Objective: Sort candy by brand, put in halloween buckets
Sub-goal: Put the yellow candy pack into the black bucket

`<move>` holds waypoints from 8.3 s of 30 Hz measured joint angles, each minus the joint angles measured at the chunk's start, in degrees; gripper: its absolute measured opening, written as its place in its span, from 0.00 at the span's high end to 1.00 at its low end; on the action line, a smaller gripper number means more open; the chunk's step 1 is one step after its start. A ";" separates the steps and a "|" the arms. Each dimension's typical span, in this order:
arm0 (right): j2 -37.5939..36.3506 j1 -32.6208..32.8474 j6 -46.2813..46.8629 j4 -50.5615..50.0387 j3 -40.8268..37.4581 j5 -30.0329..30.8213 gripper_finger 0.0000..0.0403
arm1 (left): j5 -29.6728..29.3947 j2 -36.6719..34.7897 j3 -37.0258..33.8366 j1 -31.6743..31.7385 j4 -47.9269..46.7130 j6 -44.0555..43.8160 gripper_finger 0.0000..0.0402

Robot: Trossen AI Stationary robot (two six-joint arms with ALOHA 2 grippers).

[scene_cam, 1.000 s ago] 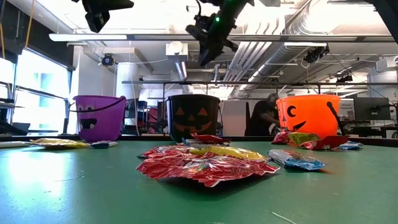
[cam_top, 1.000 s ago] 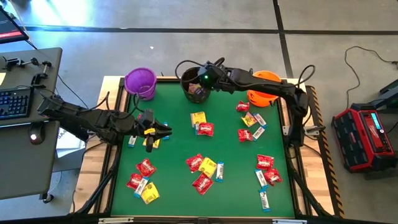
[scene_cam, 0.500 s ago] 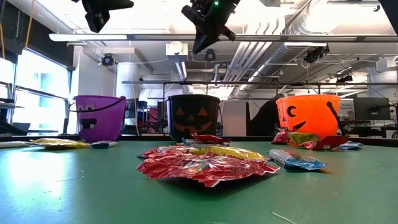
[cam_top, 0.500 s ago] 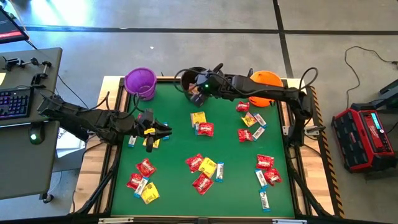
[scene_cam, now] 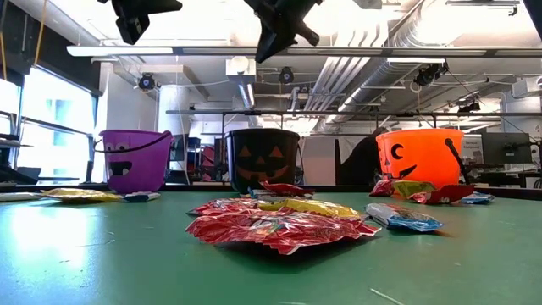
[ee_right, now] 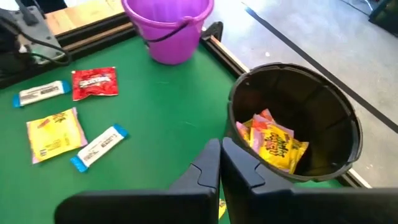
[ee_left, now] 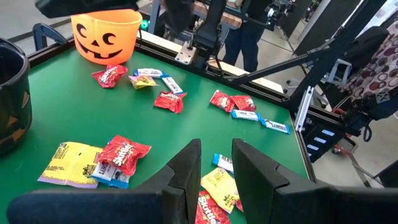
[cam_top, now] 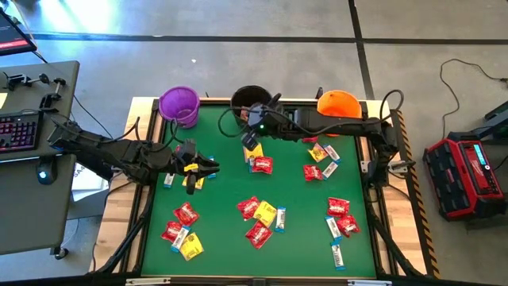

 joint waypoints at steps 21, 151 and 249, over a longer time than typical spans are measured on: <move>0.69 3.69 3.39 6.45 -0.04 -0.75 1.00 | -0.02 0.00 0.00 -0.02 0.05 1.09 0.80; -7.45 15.86 2.81 22.47 -27.47 -11.95 1.00 | 2.14 0.17 0.02 0.02 0.88 2.94 0.80; -7.41 25.20 20.43 5.62 -27.47 -14.86 0.67 | 8.66 14.56 -0.02 0.04 -2.36 0.94 0.80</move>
